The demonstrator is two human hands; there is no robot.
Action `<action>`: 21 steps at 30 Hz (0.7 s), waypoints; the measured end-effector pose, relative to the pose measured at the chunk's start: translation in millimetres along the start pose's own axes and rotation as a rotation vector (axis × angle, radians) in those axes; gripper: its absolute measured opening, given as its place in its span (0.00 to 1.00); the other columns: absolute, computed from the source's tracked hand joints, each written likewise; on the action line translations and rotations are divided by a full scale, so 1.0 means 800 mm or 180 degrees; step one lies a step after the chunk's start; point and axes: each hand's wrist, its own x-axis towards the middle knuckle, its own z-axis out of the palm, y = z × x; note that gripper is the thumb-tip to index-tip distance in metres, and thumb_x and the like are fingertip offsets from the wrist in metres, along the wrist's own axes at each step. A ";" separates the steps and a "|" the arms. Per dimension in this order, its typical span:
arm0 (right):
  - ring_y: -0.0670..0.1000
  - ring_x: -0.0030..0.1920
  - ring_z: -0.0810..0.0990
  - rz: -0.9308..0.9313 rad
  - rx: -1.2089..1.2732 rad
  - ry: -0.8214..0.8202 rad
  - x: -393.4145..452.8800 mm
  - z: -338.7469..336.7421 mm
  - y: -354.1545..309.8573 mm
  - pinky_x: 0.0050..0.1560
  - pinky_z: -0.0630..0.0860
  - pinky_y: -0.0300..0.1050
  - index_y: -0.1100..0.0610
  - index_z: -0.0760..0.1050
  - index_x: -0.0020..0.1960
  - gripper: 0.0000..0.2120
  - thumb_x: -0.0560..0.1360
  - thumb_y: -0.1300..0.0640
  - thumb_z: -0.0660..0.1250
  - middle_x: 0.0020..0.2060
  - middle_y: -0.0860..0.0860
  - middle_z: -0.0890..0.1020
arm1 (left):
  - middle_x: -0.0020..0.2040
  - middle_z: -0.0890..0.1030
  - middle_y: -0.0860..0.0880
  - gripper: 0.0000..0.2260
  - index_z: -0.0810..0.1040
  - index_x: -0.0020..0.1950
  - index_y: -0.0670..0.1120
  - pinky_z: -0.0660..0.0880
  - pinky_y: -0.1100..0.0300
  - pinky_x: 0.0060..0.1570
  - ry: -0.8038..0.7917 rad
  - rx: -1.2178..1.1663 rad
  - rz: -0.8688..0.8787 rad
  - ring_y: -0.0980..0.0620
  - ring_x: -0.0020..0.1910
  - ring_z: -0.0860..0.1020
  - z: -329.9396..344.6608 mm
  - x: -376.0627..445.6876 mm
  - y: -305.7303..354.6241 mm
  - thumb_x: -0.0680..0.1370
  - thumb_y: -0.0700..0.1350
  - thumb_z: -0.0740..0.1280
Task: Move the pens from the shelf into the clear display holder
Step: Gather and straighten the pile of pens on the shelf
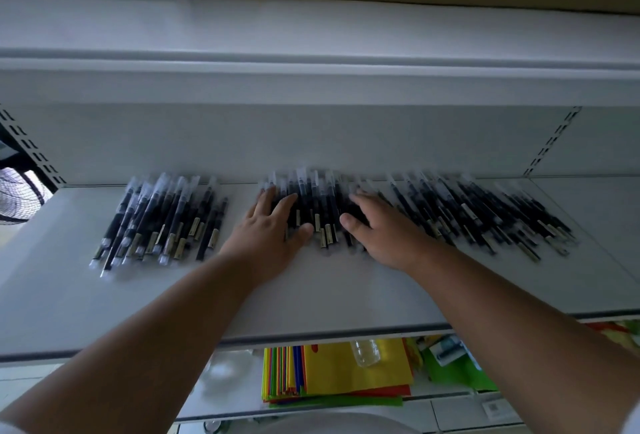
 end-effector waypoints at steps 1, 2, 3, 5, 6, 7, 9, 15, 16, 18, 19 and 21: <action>0.47 0.79 0.50 0.0013 -0.0031 -0.0022 0.002 0.005 -0.004 0.77 0.50 0.47 0.55 0.55 0.79 0.31 0.82 0.41 0.55 0.80 0.51 0.53 | 0.81 0.47 0.46 0.31 0.51 0.80 0.55 0.53 0.46 0.76 -0.0005 -0.0039 -0.0032 0.44 0.80 0.47 0.000 0.004 0.001 0.79 0.65 0.51; 0.47 0.79 0.48 0.0026 -0.0066 -0.0015 0.005 0.010 -0.010 0.76 0.48 0.46 0.56 0.54 0.80 0.31 0.82 0.41 0.54 0.80 0.51 0.51 | 0.81 0.46 0.45 0.31 0.50 0.80 0.53 0.52 0.47 0.77 -0.0002 -0.0063 -0.0050 0.45 0.80 0.46 0.000 0.007 0.003 0.80 0.65 0.50; 0.47 0.79 0.46 0.0048 -0.0082 0.0008 0.010 0.015 -0.016 0.75 0.46 0.44 0.57 0.52 0.80 0.32 0.82 0.42 0.53 0.80 0.51 0.50 | 0.81 0.46 0.44 0.31 0.50 0.80 0.53 0.51 0.47 0.77 -0.0004 -0.0053 -0.0059 0.45 0.80 0.45 0.000 0.011 0.005 0.81 0.64 0.50; 0.48 0.79 0.44 0.0130 -0.0092 0.0063 0.020 0.024 -0.028 0.75 0.45 0.43 0.57 0.50 0.80 0.32 0.83 0.41 0.51 0.80 0.52 0.47 | 0.81 0.46 0.44 0.30 0.50 0.80 0.52 0.51 0.47 0.77 -0.0019 0.0028 -0.0073 0.45 0.80 0.44 0.000 0.015 0.008 0.81 0.63 0.50; 0.49 0.79 0.43 0.0174 -0.0106 0.0105 0.026 0.027 -0.033 0.75 0.46 0.44 0.58 0.50 0.80 0.32 0.83 0.41 0.51 0.80 0.52 0.46 | 0.81 0.47 0.44 0.30 0.50 0.80 0.51 0.50 0.48 0.76 -0.0007 0.0048 -0.0077 0.45 0.80 0.44 0.000 0.016 0.009 0.82 0.62 0.50; 0.49 0.79 0.43 0.0219 -0.0118 0.0154 0.031 0.030 -0.036 0.76 0.47 0.46 0.58 0.50 0.80 0.32 0.83 0.41 0.51 0.80 0.53 0.46 | 0.81 0.48 0.44 0.30 0.51 0.80 0.51 0.51 0.49 0.76 0.0019 0.0031 -0.0076 0.45 0.80 0.45 -0.001 0.016 0.009 0.82 0.62 0.51; 0.50 0.79 0.44 0.0274 -0.0100 0.0198 0.037 0.032 -0.039 0.76 0.49 0.47 0.59 0.51 0.79 0.31 0.83 0.42 0.51 0.80 0.54 0.46 | 0.81 0.51 0.44 0.29 0.54 0.80 0.49 0.52 0.51 0.76 0.0077 -0.0058 -0.0053 0.45 0.80 0.49 -0.004 0.014 0.008 0.82 0.60 0.53; 0.48 0.79 0.45 0.0002 0.0284 0.0026 0.034 0.036 -0.046 0.75 0.46 0.42 0.55 0.49 0.80 0.30 0.84 0.46 0.53 0.80 0.51 0.47 | 0.80 0.56 0.45 0.28 0.56 0.79 0.47 0.56 0.52 0.73 0.0269 -0.0366 -0.0020 0.43 0.77 0.58 -0.005 0.005 0.005 0.82 0.57 0.56; 0.48 0.79 0.45 0.0077 0.0306 0.0069 0.035 0.037 -0.046 0.74 0.46 0.41 0.56 0.49 0.80 0.30 0.84 0.45 0.53 0.80 0.52 0.47 | 0.80 0.54 0.44 0.28 0.55 0.80 0.48 0.56 0.53 0.73 0.0278 -0.0460 -0.0141 0.43 0.78 0.57 -0.007 0.007 0.006 0.82 0.57 0.56; 0.49 0.79 0.47 0.0255 0.0413 0.0180 0.040 0.037 -0.048 0.75 0.46 0.42 0.58 0.50 0.80 0.30 0.84 0.45 0.52 0.80 0.52 0.48 | 0.81 0.52 0.44 0.28 0.54 0.80 0.47 0.53 0.54 0.74 0.0235 -0.0533 -0.0278 0.44 0.79 0.54 -0.010 0.010 0.007 0.83 0.57 0.54; 0.49 0.79 0.47 0.0300 0.0439 0.0181 0.042 0.038 -0.050 0.75 0.47 0.42 0.58 0.51 0.80 0.29 0.84 0.46 0.51 0.80 0.52 0.49 | 0.81 0.52 0.44 0.28 0.53 0.80 0.46 0.52 0.55 0.74 0.0202 -0.0490 -0.0269 0.45 0.79 0.53 -0.010 0.011 0.008 0.83 0.57 0.54; 0.51 0.79 0.48 0.0258 0.0411 0.0128 0.046 0.041 -0.056 0.76 0.48 0.45 0.59 0.52 0.79 0.28 0.84 0.47 0.51 0.80 0.53 0.50 | 0.81 0.51 0.45 0.29 0.52 0.81 0.46 0.51 0.56 0.75 0.0160 -0.0375 -0.0224 0.47 0.79 0.52 -0.008 0.012 0.008 0.83 0.57 0.53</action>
